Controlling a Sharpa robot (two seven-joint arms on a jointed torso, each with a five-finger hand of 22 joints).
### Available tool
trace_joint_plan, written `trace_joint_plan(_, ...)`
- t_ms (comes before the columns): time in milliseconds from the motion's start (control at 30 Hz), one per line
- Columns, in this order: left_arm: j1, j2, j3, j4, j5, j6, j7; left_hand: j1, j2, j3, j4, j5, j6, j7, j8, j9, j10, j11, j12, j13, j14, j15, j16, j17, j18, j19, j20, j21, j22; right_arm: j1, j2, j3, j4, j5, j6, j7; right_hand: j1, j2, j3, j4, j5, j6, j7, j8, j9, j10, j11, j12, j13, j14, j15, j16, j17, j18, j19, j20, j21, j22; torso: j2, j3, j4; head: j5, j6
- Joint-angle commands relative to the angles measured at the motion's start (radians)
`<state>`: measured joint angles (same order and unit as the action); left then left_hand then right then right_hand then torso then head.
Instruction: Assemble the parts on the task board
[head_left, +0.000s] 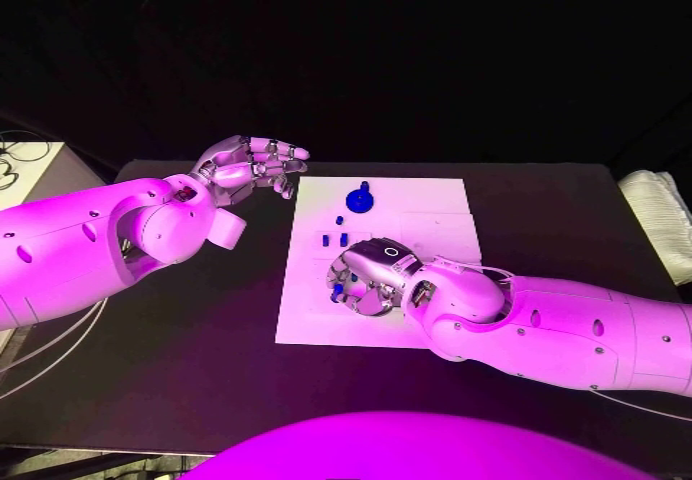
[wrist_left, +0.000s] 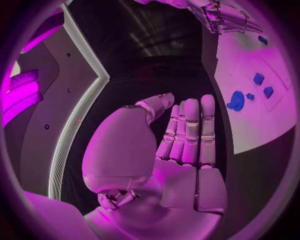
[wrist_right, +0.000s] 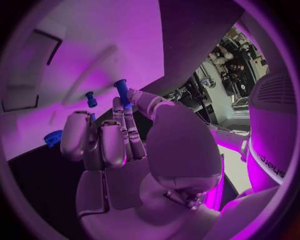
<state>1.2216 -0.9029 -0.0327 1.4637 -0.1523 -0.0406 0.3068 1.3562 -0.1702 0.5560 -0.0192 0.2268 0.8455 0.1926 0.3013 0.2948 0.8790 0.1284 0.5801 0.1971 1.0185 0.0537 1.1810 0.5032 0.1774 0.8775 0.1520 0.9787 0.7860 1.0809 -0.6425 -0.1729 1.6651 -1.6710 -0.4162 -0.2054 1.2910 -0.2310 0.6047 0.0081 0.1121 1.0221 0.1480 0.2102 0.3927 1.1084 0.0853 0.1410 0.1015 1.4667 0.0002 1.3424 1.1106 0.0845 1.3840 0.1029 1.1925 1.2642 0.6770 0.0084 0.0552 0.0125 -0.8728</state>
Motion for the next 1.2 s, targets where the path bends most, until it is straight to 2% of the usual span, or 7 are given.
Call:
trace_joint_plan(33, 0.0, 0.001, 0.001, 0.002, -0.001, 0.013, 0.003, 0.004, 0.003, -0.007, 0.001, 0.005, -0.01, 0.0, 0.005, 0.001, -0.013, 0.0, 0.004, -0.001, 0.002, 0.002, -0.005, -0.002, 0.007, 0.008, 0.0, -0.006, -0.002, -0.002, -0.002, -0.001, -0.002, 0.028, -0.023, 0.033, 0.001, -0.027, -0.022, 0.002, 0.0, -0.018, 0.001, -0.012, -0.005, -0.031, 0.01, -0.01, -0.008, 0.005, 0.01, -0.021, -0.034, 0.015, -0.026, 0.006, -0.051, -0.038, -0.001, 0.0003, -0.0005, -0.003, 0.0)
trace_joint_plan(400, 0.0, 0.001, 0.001, 0.002, -0.001, 0.019, -0.004, 0.005, 0.003, -0.007, 0.001, 0.005, -0.012, 0.0, 0.004, 0.0, -0.016, 0.001, 0.003, -0.002, 0.002, 0.002, -0.005, -0.002, 0.008, 0.008, 0.0, -0.007, -0.003, -0.003, -0.012, -0.001, 0.0, 0.041, -0.101, 0.037, 0.04, -0.014, -0.114, 0.008, 0.018, -0.065, 0.001, -0.047, -0.016, -0.117, 0.021, 0.009, -0.026, -0.029, 0.02, -0.058, -0.105, 0.034, -0.069, 0.017, -0.157, -0.112, 0.001, 0.0014, -0.001, -0.006, 0.0)
trace_joint_plan(567, 0.0, 0.001, 0.001, 0.001, -0.001, 0.02, -0.005, 0.005, 0.003, -0.007, 0.001, 0.005, -0.013, 0.0, 0.004, 0.0, -0.017, 0.001, 0.002, -0.002, 0.002, 0.002, -0.005, -0.002, 0.008, 0.008, 0.0, -0.007, -0.003, -0.003, -0.019, -0.001, 0.006, 0.052, -0.133, 0.048, 0.078, 0.005, -0.217, 0.027, 0.023, -0.093, -0.005, -0.069, -0.026, -0.178, 0.032, 0.036, -0.031, -0.055, 0.029, -0.08, -0.152, 0.046, -0.099, 0.025, -0.233, -0.163, 0.001, 0.0015, -0.0003, -0.008, 0.0)
trace_joint_plan(633, 0.0, 0.001, 0.001, 0.001, -0.001, 0.02, -0.006, 0.005, 0.003, -0.007, 0.001, 0.005, -0.013, 0.0, 0.004, 0.0, -0.017, 0.001, 0.002, -0.002, 0.002, 0.002, -0.005, -0.002, 0.008, 0.008, 0.0, -0.007, -0.003, -0.003, -0.026, -0.001, 0.013, 0.061, -0.148, 0.055, 0.124, 0.026, -0.319, 0.058, 0.031, -0.103, -0.008, -0.08, -0.033, -0.215, 0.037, 0.067, -0.03, -0.063, 0.034, -0.083, -0.167, 0.05, -0.105, 0.03, -0.263, -0.181, 0.001, 0.0017, 0.0003, -0.009, 0.0)
trace_joint_plan(800, 0.0, 0.002, 0.001, 0.0, -0.001, 0.021, -0.006, 0.005, 0.003, -0.007, 0.001, 0.005, -0.013, 0.0, 0.004, 0.0, -0.017, 0.001, 0.002, -0.002, 0.002, 0.002, -0.005, -0.002, 0.008, 0.008, 0.0, -0.007, -0.003, -0.001, -0.08, 0.002, 0.059, 0.103, -0.181, 0.071, 0.169, 0.034, -0.392, 0.106, 0.043, -0.112, -0.011, -0.091, -0.041, -0.23, 0.036, 0.11, -0.029, -0.062, 0.033, -0.077, -0.17, 0.049, -0.096, 0.029, -0.267, -0.18, -0.001, 0.0014, -0.0007, -0.014, 0.0)
trace_joint_plan(967, 0.0, 0.001, 0.001, -0.001, -0.001, 0.02, -0.005, 0.005, 0.003, -0.007, 0.001, 0.005, -0.013, 0.0, 0.004, 0.0, -0.018, 0.001, 0.002, -0.002, 0.002, 0.002, -0.005, -0.002, 0.007, 0.009, 0.0, -0.007, -0.003, 0.025, -0.157, 0.01, 0.103, 0.225, -0.184, 0.087, 0.185, 0.046, -0.37, 0.13, 0.05, -0.088, 0.011, -0.083, -0.042, -0.119, 0.011, 0.184, -0.015, -0.02, 0.015, -0.03, -0.095, 0.028, -0.032, 0.012, -0.153, -0.093, -0.001, 0.001, -0.0032, -0.022, 0.0)
trace_joint_plan(1200, 0.0, -0.002, 0.001, 0.0, -0.001, 0.016, 0.001, 0.005, 0.003, -0.007, 0.001, 0.005, -0.014, 0.001, 0.004, 0.0, -0.02, 0.001, 0.002, -0.002, 0.002, 0.003, -0.006, -0.002, 0.007, 0.009, 0.0, -0.007, -0.003, 0.094, -0.304, 0.016, 0.149, 0.444, -0.1, 0.058, 0.12, 0.016, -0.324, 0.203, 0.042, -0.039, -0.004, -0.058, -0.039, 0.132, -0.026, 0.275, 0.036, 0.019, -0.016, 0.022, 0.002, 0.001, 0.035, -0.012, -0.015, 0.014, -0.004, -0.0011, -0.0068, -0.051, 0.015)
